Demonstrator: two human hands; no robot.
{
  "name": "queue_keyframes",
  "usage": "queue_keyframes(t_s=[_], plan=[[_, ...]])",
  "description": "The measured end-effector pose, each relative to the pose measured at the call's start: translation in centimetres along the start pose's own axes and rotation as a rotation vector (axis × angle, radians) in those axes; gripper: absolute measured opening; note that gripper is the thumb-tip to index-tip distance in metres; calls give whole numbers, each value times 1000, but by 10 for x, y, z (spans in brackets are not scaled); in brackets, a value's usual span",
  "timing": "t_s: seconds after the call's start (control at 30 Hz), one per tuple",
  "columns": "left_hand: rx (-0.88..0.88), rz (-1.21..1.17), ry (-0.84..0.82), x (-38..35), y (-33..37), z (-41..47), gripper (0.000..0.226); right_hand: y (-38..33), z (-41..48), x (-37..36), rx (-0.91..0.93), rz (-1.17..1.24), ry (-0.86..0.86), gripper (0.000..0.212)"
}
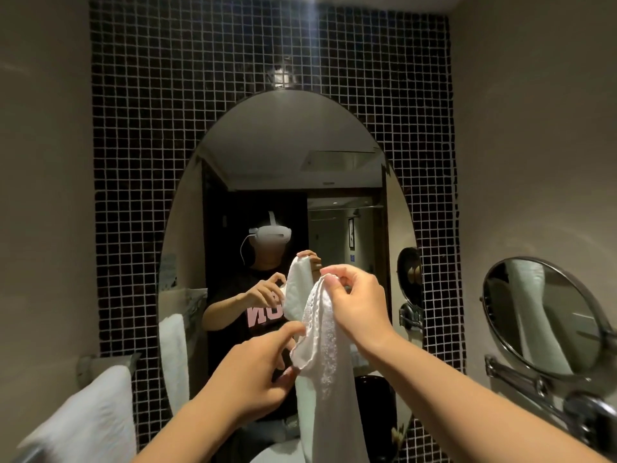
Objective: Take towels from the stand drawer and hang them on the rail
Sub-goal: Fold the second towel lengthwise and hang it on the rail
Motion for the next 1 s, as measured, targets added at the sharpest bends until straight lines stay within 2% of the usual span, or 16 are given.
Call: queue_keyframes(t_s=[0.07,0.17,0.23,0.3,0.37,0.5,0.57,0.77,0.9,1.0], plan=[[-45,80,81,-4,6,-3,49,2,-1,2,14,-20,4,16],[-109,238,109,-12,13,-3,17,5,-1,6,22,-54,-14,17],[-125,259,99,-18,18,-5,23,6,-3,9,37,-81,-37,18],[-117,218,111,-21,23,-7,44,9,-4,14,54,-100,-48,18],[-128,237,178,-23,28,-7,54,10,-3,19,72,-132,-49,18],[-202,272,268,-28,32,1,27,11,-2,25,88,-188,-71,18],[-176,247,266,-23,29,4,21,9,-3,28,112,-231,-90,19],[-91,183,356,-3,18,2,21,14,-4,43,144,-327,-135,21],[158,45,414,16,12,0,23,14,-9,48,297,-613,-320,25],[205,-3,437,26,13,-2,33,17,-13,47,339,-733,-417,21]])
Point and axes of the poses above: each hand's wrist, its own z-axis towards the middle knuckle, its own x-axis out of the back of the hand, y = z × x, the point moved 3 cm from there along z, towards the middle knuckle, and after that the axes turned 15 degrees about x, right-handed, at the moved point
